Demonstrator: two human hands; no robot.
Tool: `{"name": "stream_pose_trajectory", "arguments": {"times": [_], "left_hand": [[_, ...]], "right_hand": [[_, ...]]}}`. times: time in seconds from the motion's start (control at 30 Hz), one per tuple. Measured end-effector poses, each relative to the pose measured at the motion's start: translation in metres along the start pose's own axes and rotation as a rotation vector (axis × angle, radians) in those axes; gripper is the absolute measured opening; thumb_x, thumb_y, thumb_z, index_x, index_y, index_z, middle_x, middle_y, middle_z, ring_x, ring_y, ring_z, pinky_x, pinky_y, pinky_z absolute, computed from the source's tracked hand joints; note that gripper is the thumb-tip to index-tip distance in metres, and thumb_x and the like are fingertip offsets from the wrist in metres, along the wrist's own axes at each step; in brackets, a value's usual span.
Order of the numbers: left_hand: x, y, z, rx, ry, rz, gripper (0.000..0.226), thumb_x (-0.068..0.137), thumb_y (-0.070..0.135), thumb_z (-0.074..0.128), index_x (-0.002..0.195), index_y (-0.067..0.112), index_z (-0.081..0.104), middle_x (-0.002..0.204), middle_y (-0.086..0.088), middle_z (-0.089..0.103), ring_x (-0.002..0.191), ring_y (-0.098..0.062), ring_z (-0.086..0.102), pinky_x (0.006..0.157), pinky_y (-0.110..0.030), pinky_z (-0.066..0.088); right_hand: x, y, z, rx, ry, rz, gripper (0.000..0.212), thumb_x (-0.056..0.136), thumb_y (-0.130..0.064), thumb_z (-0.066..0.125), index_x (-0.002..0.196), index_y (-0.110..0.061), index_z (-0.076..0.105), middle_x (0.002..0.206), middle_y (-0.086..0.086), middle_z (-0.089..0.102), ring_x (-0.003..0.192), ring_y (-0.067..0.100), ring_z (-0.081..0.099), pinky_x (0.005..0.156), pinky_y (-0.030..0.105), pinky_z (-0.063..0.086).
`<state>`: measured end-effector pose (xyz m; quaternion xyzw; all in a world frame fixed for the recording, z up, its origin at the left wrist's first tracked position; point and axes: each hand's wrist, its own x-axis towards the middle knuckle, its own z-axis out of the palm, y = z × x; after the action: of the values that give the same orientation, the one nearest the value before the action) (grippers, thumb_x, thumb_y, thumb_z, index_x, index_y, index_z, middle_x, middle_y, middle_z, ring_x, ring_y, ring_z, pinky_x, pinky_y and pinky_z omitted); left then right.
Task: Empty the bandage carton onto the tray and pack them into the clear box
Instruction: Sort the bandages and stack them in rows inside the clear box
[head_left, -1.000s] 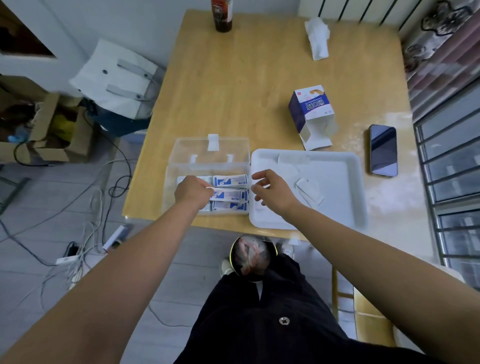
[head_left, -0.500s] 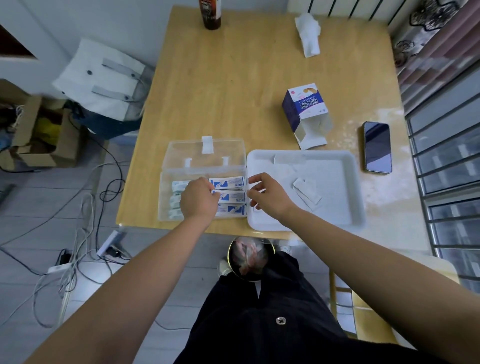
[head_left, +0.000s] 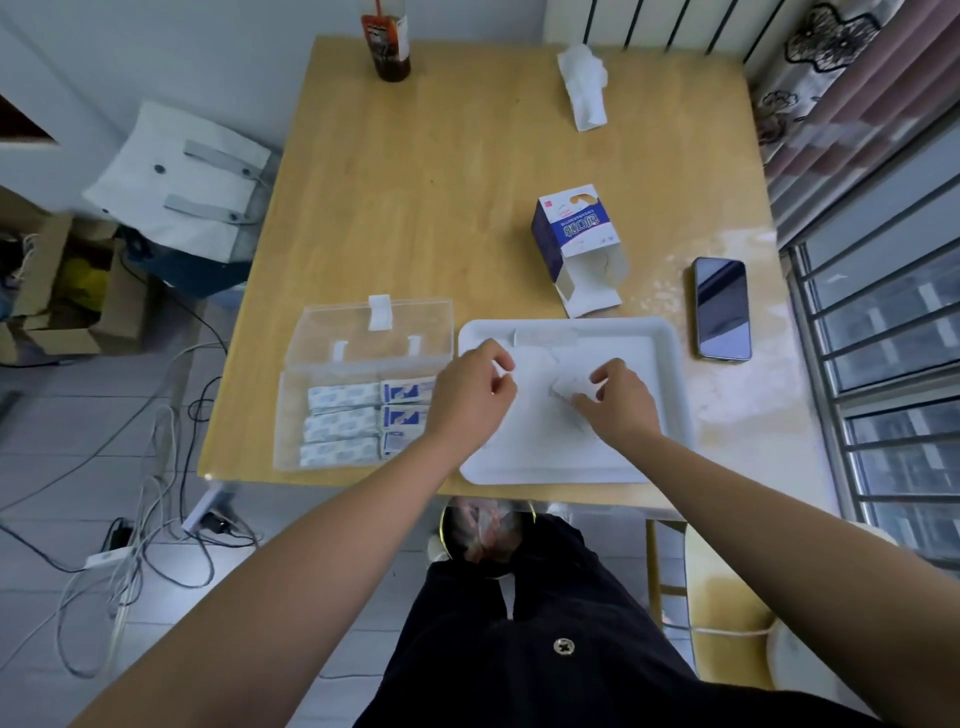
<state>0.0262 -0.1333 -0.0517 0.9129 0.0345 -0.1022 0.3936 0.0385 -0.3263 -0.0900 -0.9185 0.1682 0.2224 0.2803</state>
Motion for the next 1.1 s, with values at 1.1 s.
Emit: {"name": "stream_pose_trajectory", "arguments": {"times": [1.1], "left_hand": [[0.039, 0.014, 0.078, -0.72, -0.196, -0.582, 0.007, 0.095, 0.009, 0.053, 0.092, 0.008, 0.059, 0.103, -0.016, 0.068, 0.093, -0.029, 0.067, 0.089, -0.042, 0.055]], "right_hand": [[0.019, 0.021, -0.01, 0.518, -0.34, -0.097, 0.01, 0.086, -0.01, 0.064, 0.096, -0.009, 0.063, 0.081, 0.009, 0.071, 0.067, 0.02, 0.066, 0.062, 0.027, 0.054]]}}
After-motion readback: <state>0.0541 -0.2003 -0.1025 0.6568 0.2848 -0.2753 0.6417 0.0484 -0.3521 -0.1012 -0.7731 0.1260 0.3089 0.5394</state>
